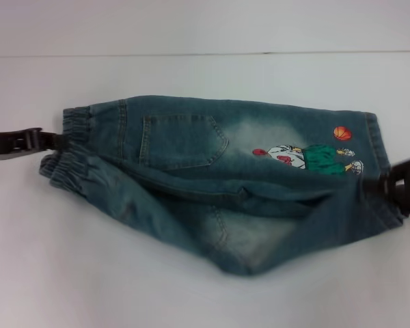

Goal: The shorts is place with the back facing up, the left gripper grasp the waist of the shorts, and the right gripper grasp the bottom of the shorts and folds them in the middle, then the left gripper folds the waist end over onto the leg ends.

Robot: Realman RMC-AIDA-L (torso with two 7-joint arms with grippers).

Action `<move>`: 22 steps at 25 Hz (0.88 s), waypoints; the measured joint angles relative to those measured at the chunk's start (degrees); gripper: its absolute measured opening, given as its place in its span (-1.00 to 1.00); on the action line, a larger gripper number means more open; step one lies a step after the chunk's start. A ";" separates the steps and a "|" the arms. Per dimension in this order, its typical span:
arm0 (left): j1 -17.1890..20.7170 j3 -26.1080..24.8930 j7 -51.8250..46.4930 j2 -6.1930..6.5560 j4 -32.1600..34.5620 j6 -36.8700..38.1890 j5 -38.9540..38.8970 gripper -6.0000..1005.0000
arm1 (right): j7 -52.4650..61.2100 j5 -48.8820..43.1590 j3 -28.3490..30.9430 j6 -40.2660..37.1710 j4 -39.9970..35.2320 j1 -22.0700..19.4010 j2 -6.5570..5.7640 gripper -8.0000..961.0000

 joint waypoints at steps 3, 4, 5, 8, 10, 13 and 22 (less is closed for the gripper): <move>1.57 -0.05 1.21 -0.83 0.48 -3.96 -1.49 -0.92 | -1.01 5.80 0.94 6.38 3.19 -1.42 0.25 -0.96; 2.05 -0.07 1.80 -0.95 0.31 -5.13 -2.28 -0.92 | -1.58 7.15 1.19 7.44 4.27 -1.58 0.17 -0.96; 2.41 -0.09 2.24 -1.04 0.18 -5.98 -2.85 -0.92 | -2.22 8.66 1.58 8.23 5.12 -1.81 0.14 -0.96; 3.37 -0.16 3.59 -1.42 0.04 -8.19 -4.55 -0.92 | -3.38 12.38 2.66 9.95 5.95 -2.38 0.73 -0.96; 3.81 -0.19 4.43 -1.57 0.04 -9.29 -5.81 -0.92 | -4.07 14.24 3.07 10.97 6.13 -2.57 1.20 -0.96; 4.40 -0.25 5.90 -1.84 0.00 -10.05 -8.07 -0.92 | -5.19 15.56 3.16 13.37 6.35 -2.48 2.02 -0.96; 4.26 0.32 12.26 -3.66 -0.48 -14.40 -16.19 -0.92 | -11.14 20.19 3.31 20.81 7.27 -2.67 4.50 -0.96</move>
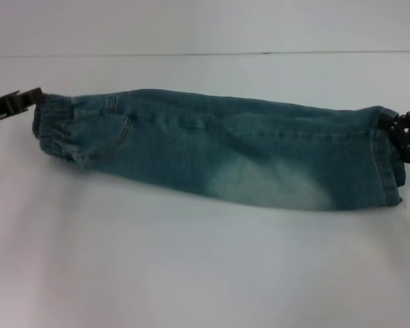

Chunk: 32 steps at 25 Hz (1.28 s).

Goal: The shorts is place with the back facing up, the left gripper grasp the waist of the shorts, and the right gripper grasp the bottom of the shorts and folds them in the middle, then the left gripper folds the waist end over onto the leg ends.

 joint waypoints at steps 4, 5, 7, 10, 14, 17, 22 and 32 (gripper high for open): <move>-1.72 0.23 2.11 -0.88 -1.27 -4.91 -0.38 -0.92 | -3.01 2.61 0.84 0.69 1.59 -0.23 0.51 -0.96; -2.15 0.40 2.62 -1.01 -1.78 -5.97 -0.38 -0.92 | -3.96 3.35 1.28 0.81 2.16 -0.24 0.61 -0.96; -3.09 1.32 3.52 -1.11 -3.30 -8.97 -0.40 -0.92 | -6.23 5.71 1.86 1.04 3.28 -0.25 0.88 -0.95; -3.99 3.90 3.88 -1.12 -5.10 -14.25 -0.43 -0.91 | -8.58 9.16 2.05 1.32 4.41 -0.08 1.31 -0.95; -4.17 7.08 3.90 -1.49 -5.62 -19.28 -0.45 -0.92 | -11.29 12.61 2.03 4.03 5.16 0.55 2.31 -0.94; -4.57 7.76 3.91 -1.63 -6.10 -21.62 -0.45 -0.92 | -13.59 14.68 2.03 7.19 5.35 1.46 3.35 -0.93; -5.25 8.29 4.16 -1.64 -7.15 -23.39 -0.45 -0.92 | -17.11 16.70 1.66 11.61 7.45 3.78 3.93 -0.93; -5.85 11.37 5.44 -1.64 -9.08 -27.61 -0.44 -0.92 | -20.15 16.80 2.02 16.94 9.68 5.53 4.06 -0.91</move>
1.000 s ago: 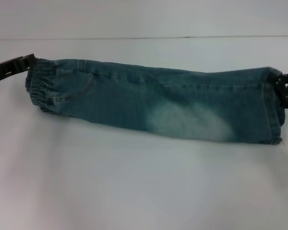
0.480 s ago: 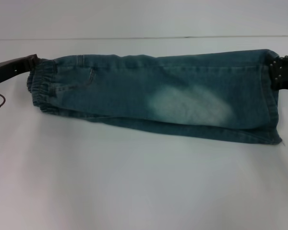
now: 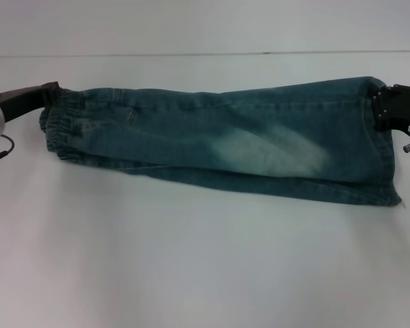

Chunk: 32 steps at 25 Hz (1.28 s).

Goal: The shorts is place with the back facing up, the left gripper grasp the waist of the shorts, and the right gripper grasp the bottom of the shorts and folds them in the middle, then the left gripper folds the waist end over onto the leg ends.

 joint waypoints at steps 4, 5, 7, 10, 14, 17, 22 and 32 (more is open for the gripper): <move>-0.09 1.47 0.00 0.00 -0.48 -2.16 0.00 -0.92 | -0.50 0.85 0.02 0.79 0.46 -0.05 0.00 -0.90; -0.12 1.75 0.00 0.00 -0.67 -2.56 0.00 -0.92 | -0.53 1.13 0.03 0.89 0.47 -0.10 0.00 -0.90; -0.27 2.00 0.00 0.00 -0.96 -3.18 0.00 -0.92 | -0.57 1.67 0.07 0.91 0.48 -0.27 0.00 -0.89; -0.33 2.04 0.10 0.00 -1.04 -3.55 0.00 -0.92 | -0.58 2.69 0.05 0.93 0.53 -0.43 0.00 -0.89; -0.41 2.10 0.25 0.00 -1.05 -4.09 0.00 -0.92 | -0.58 2.93 -0.04 1.88 0.65 -0.42 0.00 -0.88; -0.55 2.55 0.66 0.00 -1.35 -4.36 0.00 -0.92 | -0.58 2.89 -0.23 3.13 0.70 -0.23 0.00 -0.88; -0.70 3.73 1.09 0.07 -2.23 -5.08 0.04 -0.91 | -0.59 2.69 -0.45 4.97 1.05 0.07 0.00 -0.87; -0.85 5.15 1.28 -0.01 -2.47 -6.24 0.08 -0.66 | -0.02 2.42 -3.89 8.65 1.39 0.88 0.08 -0.85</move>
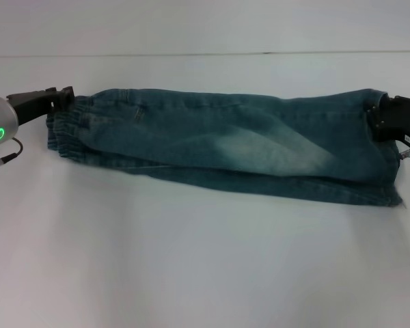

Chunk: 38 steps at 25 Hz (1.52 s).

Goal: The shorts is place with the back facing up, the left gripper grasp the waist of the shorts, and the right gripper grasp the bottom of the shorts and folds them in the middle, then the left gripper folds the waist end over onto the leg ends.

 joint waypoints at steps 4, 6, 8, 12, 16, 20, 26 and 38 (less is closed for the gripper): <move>0.35 -0.01 -0.05 0.00 0.15 0.03 0.00 -0.36 | -0.02 0.10 -0.40 0.64 0.10 0.11 0.08 -0.57; 0.45 -0.01 -0.06 0.01 0.24 0.12 -0.01 -0.20 | -0.01 0.20 -0.41 0.45 0.10 0.11 0.09 -0.43; 0.64 -0.08 -0.11 0.01 0.36 0.21 -0.02 -0.10 | 0.01 0.25 -0.42 0.41 0.04 0.08 0.10 -0.24; 0.80 -0.23 -0.24 0.02 0.42 0.33 -0.04 0.12 | 1.61 -0.01 -1.62 0.58 -0.40 -0.10 -0.04 0.08; 0.84 -0.05 -0.27 0.02 0.45 0.38 -0.07 0.41 | 6.87 -0.05 -5.86 0.27 -2.13 -1.04 -0.49 0.25; 0.97 -0.01 -0.25 0.02 0.47 0.38 -0.08 0.70 | 12.37 -0.05 -10.06 -0.41 -5.10 -2.30 -0.69 0.41; 1.86 -0.05 -0.29 -0.07 1.73 1.98 -0.08 0.82 | 21.14 -0.05 -13.99 -4.94 -9.78 -4.59 -1.49 0.77; 7.83 -0.61 1.72 -0.15 11.28 16.17 -0.92 0.82 | 34.11 -7.56 -15.21 -39.70 -15.25 -7.24 -9.12 0.75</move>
